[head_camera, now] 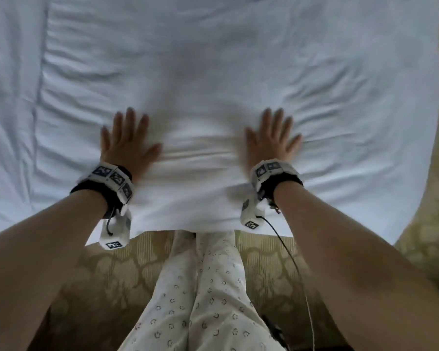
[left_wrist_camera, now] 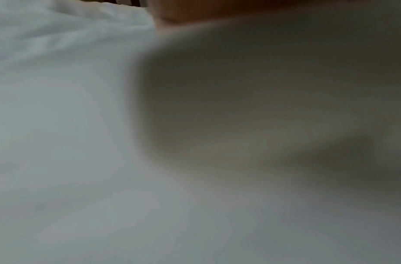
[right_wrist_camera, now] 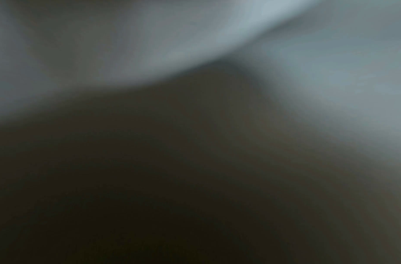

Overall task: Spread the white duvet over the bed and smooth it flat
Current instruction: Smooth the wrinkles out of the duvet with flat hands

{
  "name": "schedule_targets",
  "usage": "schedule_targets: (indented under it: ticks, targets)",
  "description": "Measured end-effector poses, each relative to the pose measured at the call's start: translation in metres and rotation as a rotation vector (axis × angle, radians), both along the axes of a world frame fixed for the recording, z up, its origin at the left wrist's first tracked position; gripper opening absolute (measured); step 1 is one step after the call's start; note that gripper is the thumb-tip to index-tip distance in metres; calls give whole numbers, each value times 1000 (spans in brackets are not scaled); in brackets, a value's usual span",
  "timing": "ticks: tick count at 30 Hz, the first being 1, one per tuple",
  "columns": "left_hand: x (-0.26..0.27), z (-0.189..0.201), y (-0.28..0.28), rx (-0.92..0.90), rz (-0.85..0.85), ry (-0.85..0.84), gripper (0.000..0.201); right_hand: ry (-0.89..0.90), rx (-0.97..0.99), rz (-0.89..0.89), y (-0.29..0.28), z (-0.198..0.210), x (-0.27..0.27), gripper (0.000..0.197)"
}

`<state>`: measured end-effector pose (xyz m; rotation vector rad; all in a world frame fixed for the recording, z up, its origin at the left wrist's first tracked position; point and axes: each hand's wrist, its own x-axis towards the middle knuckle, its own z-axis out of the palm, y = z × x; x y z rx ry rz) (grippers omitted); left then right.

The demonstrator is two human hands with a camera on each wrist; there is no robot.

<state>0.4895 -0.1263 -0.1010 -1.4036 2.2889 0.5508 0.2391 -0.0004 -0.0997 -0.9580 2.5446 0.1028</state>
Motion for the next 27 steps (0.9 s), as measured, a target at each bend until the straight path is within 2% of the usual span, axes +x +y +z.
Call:
schedule_targets:
  ticks: [2,4,6,10,12,14,16,17,18,20,23,25,27]
  targets:
    - [50,0,10,-7,89,-71,72,64,12,-345,59,4,-34,74]
    - [86,4,19,-36,189,-72,72,75,40,-611,104,17,-58,80]
    - [93,10,23,-96,236,-33,71,116,35,-660,120,24,-62,84]
    - [29,22,26,-131,183,93,68,67,-10,-449,79,22,-25,81]
    - [-15,24,34,-122,139,163,67,14,-40,-235,45,20,11,72]
    - [-46,21,50,-89,66,198,67,-13,-80,73,23,21,49,68]
    - [-52,13,73,-42,-57,153,67,-43,-40,311,32,13,63,66]
    - [-43,9,87,-13,-119,106,67,-43,-7,318,51,6,58,66]
    - [-26,4,98,3,-162,61,66,-27,14,247,73,-3,46,67]
    - [22,-1,112,11,-161,-40,67,14,46,-13,124,-8,13,71]
    - [90,10,115,71,-9,-193,66,65,142,-426,203,11,-35,78]
    - [113,27,106,114,131,-255,65,78,165,-670,231,35,-54,78]
    - [115,44,93,165,255,-249,63,81,144,-772,233,57,-65,74]
